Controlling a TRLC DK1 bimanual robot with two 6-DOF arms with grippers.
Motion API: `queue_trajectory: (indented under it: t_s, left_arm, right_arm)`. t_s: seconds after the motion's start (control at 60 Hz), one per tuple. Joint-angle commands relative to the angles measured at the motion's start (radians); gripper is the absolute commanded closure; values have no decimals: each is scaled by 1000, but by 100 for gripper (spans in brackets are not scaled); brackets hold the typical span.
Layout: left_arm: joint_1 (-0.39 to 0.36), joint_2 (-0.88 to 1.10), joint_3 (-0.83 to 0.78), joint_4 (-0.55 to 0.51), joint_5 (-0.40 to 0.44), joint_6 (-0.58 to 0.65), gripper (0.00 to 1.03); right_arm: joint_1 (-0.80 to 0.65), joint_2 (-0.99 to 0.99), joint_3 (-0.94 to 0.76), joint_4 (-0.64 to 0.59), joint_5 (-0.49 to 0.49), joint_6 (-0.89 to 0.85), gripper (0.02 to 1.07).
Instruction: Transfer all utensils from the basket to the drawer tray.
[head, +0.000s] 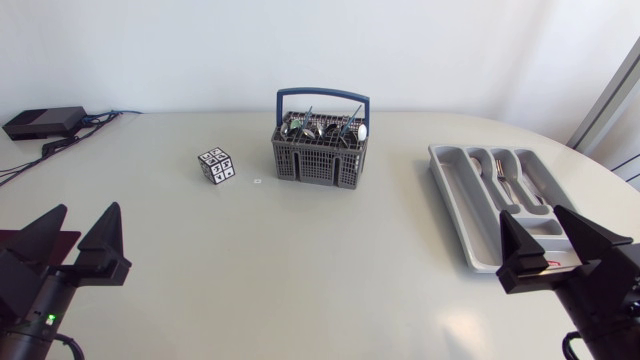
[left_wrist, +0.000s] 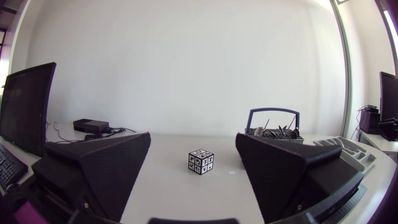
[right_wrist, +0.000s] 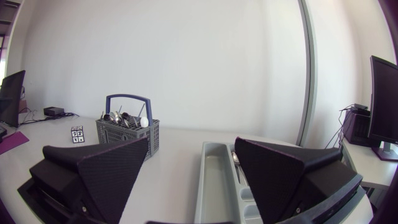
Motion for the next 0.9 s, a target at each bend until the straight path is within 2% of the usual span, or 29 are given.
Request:
queue_trajectory:
  t_s: [0.0, 0.15, 0.283, 0.4, 0.483, 0.567, 0.65, 0.717, 0.767, 0.883]
  left_arm:
    - [-2, 95, 81, 45, -11, -50, 12]
    - [-8, 385, 207, 98, -11, -88, 12]
    - [-21, 626, 310, 111, -13, -111, 12]
    - [-47, 789, 379, 62, -16, -133, 12]
    - [-65, 895, 437, 5, -52, -131, 12]
    - [-73, 1022, 532, -112, -63, -119, 11]
    - [-88, 1155, 629, -225, -57, -10, 11]
    - [-88, 1223, 681, -270, -57, 59, 11]
    - [-88, 1263, 709, -277, -55, 50, 11]
    - [-84, 1284, 730, -264, -26, 38, 11]
  right_arm:
    - [7, 141, 52, 72, 17, 35, 7]
    - [19, 488, 175, 184, 24, 95, 7]
    - [73, 799, 344, 177, 31, 137, 7]
    - [140, 1002, 477, 143, 47, 146, 7]
    - [202, 1135, 581, 72, 67, 146, 7]
    - [246, 1284, 715, -29, 69, 138, 7]
    - [272, 1422, 841, -125, 54, 63, 7]
    - [275, 1505, 934, -185, 4, -44, 7]
    - [269, 1557, 999, -251, -62, -198, 7]
    - [261, 1657, 1127, -256, -60, -181, 7]
